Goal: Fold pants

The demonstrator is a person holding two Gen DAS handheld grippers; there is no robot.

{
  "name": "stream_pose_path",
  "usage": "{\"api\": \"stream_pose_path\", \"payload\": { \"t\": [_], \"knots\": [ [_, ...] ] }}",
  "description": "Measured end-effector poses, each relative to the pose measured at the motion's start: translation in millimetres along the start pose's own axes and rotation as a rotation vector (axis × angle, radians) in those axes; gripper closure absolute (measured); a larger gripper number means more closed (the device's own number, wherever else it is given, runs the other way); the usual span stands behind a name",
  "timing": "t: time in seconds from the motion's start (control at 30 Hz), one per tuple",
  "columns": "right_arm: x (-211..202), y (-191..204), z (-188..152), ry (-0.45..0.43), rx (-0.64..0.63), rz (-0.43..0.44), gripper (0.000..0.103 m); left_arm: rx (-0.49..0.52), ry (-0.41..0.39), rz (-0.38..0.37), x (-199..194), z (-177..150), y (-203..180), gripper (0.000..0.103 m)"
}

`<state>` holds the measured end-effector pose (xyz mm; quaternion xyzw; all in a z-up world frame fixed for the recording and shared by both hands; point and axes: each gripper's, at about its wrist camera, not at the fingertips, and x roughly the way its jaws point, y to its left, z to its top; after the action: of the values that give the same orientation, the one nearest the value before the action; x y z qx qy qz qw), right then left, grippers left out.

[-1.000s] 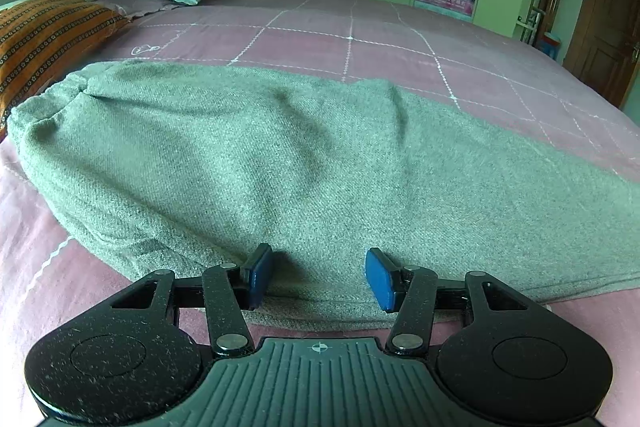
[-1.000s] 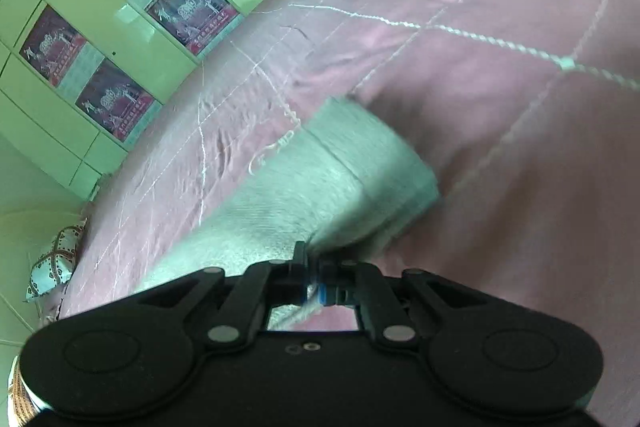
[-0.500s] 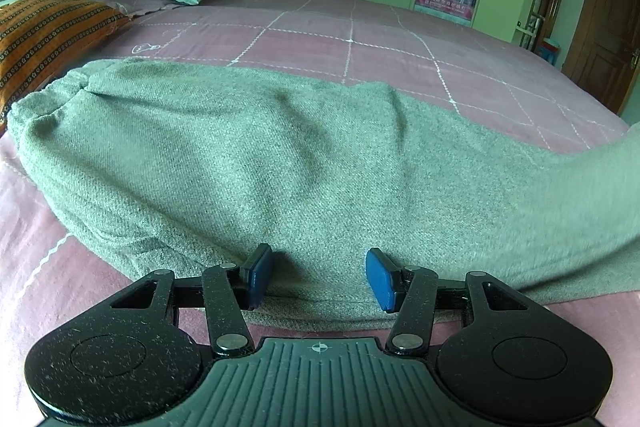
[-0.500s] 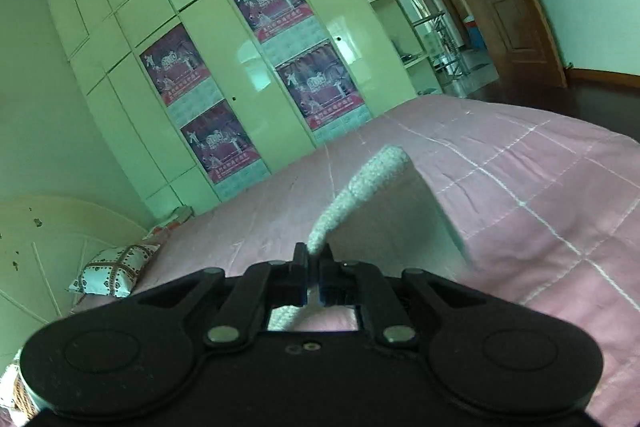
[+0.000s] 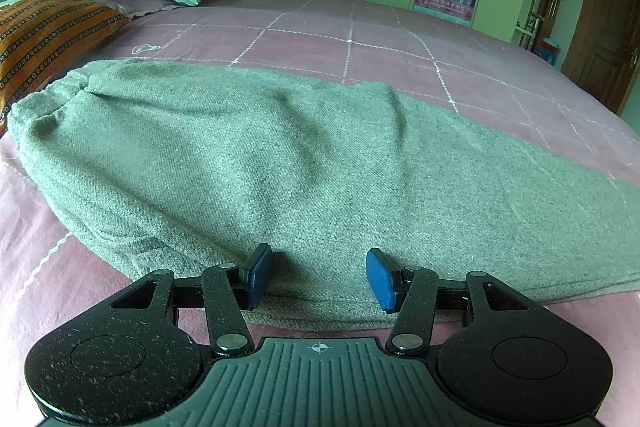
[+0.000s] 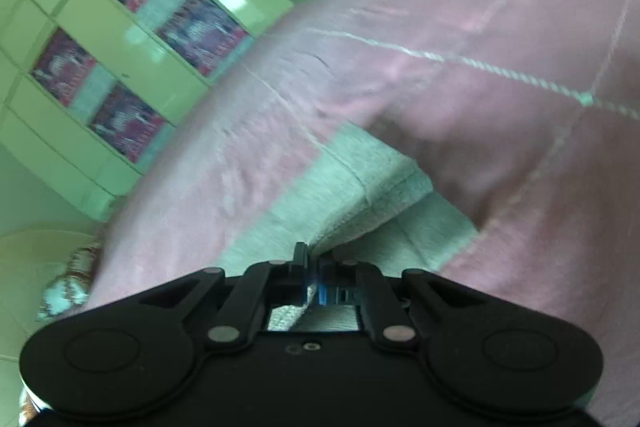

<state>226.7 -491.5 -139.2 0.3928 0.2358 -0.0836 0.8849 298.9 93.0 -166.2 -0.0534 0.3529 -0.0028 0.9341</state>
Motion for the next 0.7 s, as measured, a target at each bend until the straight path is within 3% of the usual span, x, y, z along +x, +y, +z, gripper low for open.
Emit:
{"api": "stream_pose_path", "payload": {
  "t": [0.07, 0.17, 0.23, 0.33, 0.47, 0.7],
  "knots": [
    [6, -3, 1, 0.028, -0.015, -0.034, 0.103, 0.001, -0.004, 0.003, 0, -1, -1, 0.050],
    [16, -24, -6, 0.117, 0.073, -0.073, 0.103, -0.002, 0.001, 0.002, 0, 0, -1, 0.050],
    [-5, -24, -7, 0.036, 0.048, -0.044, 0.093, -0.001, 0.005, -0.004, 0, 1, 0, 0.050],
    [-29, -37, -7, -0.039, 0.083, -0.035, 0.096, 0.007, -0.004, -0.001, 1, -1, -1, 0.050],
    [-21, -63, -5, -0.008, 0.179, -0.082, 0.103, 0.003, -0.006, 0.005, 1, -2, -3, 0.049],
    [1, -70, -16, 0.009, 0.247, -0.002, 0.097, 0.005, -0.004, 0.001, 1, -1, -2, 0.049]
  ]
}}
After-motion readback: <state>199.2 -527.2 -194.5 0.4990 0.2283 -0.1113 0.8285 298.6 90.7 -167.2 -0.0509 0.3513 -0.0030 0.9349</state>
